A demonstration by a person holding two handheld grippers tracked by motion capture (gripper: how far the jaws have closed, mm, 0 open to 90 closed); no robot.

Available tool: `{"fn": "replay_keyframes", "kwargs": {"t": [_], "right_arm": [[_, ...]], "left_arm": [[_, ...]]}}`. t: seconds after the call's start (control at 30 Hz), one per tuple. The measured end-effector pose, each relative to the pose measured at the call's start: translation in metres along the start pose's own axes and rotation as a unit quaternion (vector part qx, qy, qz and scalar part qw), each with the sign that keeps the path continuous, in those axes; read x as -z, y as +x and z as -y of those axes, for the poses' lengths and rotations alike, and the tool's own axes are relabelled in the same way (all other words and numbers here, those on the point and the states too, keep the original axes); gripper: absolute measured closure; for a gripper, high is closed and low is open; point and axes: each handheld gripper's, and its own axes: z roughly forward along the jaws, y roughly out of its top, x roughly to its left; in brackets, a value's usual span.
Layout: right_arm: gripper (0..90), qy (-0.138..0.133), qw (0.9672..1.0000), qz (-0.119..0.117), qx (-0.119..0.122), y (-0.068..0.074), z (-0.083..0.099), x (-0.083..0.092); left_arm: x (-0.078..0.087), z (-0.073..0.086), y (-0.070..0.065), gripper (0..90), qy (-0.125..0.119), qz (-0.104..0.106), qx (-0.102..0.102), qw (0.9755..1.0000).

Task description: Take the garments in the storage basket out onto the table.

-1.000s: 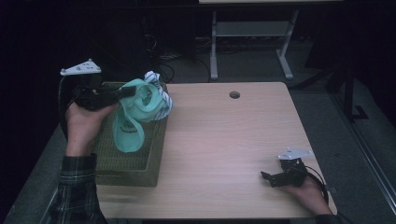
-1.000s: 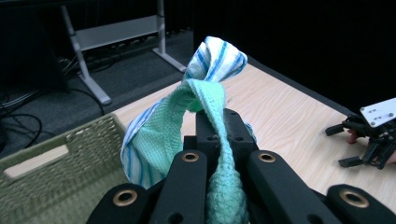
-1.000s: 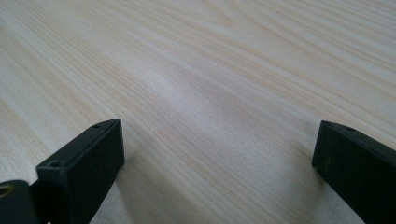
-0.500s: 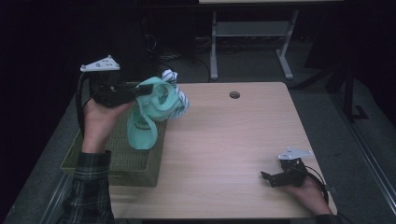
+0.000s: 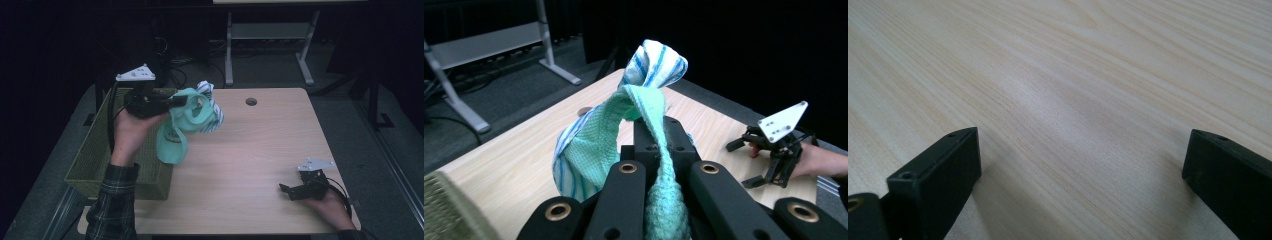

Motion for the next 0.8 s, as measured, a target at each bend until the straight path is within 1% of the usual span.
{"fn": "replay_keyframes", "kwargs": {"t": [0.2,0.27,0.43,0.63,0.8], "right_arm": [[1.8,0.000,1.0000,0.000,0.000,0.000,0.000,0.000],[1.8,0.000,1.0000,0.000,0.000,0.000,0.000,0.000],[1.8,0.000,1.0000,0.000,0.001,0.000,0.000,0.000],[1.8,0.000,1.0000,0.000,0.000,0.000,0.000,0.000],[1.8,0.000,1.0000,0.000,0.000,0.000,0.000,0.000]], "left_arm": [[-0.022,0.006,-0.007,87.1,0.005,0.019,0.002,0.9998],[-0.028,0.009,-0.008,87.2,0.013,0.025,0.000,0.9996],[-0.045,0.016,-0.013,87.1,0.021,0.038,0.004,0.9991],[-0.063,0.025,-0.020,87.1,0.029,0.053,0.008,0.9981],[-0.081,0.034,-0.025,87.1,0.040,0.067,0.013,0.9969]]}}
